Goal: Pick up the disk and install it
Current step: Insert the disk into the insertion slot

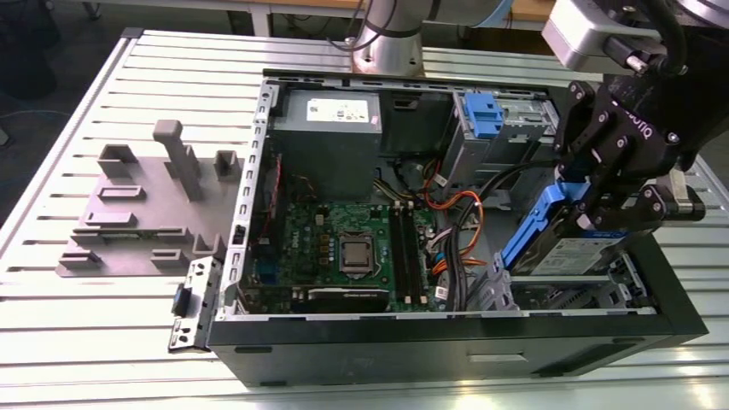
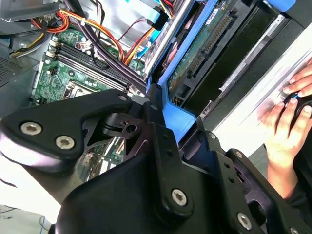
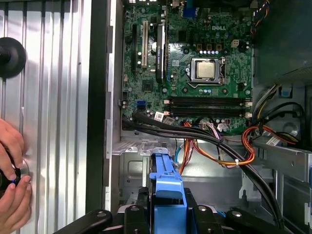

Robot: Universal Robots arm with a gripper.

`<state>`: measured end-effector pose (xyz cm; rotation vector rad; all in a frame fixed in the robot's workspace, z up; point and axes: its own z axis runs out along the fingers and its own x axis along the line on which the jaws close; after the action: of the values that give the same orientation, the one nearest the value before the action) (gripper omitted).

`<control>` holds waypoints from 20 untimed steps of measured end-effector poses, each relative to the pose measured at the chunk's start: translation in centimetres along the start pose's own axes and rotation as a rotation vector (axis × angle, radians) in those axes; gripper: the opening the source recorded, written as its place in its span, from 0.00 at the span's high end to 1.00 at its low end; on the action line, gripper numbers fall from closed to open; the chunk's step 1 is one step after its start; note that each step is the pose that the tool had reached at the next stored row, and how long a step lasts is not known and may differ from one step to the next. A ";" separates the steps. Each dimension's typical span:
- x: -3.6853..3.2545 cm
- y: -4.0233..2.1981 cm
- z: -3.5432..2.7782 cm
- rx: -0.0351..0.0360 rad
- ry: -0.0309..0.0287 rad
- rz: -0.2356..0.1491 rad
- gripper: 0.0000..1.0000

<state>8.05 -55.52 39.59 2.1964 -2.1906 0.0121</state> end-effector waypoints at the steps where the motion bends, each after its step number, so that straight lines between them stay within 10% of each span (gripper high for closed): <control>1: 0.00 0.00 0.05 0.0000 0.0000 0.000 0.64; 20: -0.03 -0.02 0.93 0.0000 0.0000 0.000 0.64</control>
<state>8.05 -55.52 38.66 2.1963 -2.1906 0.0121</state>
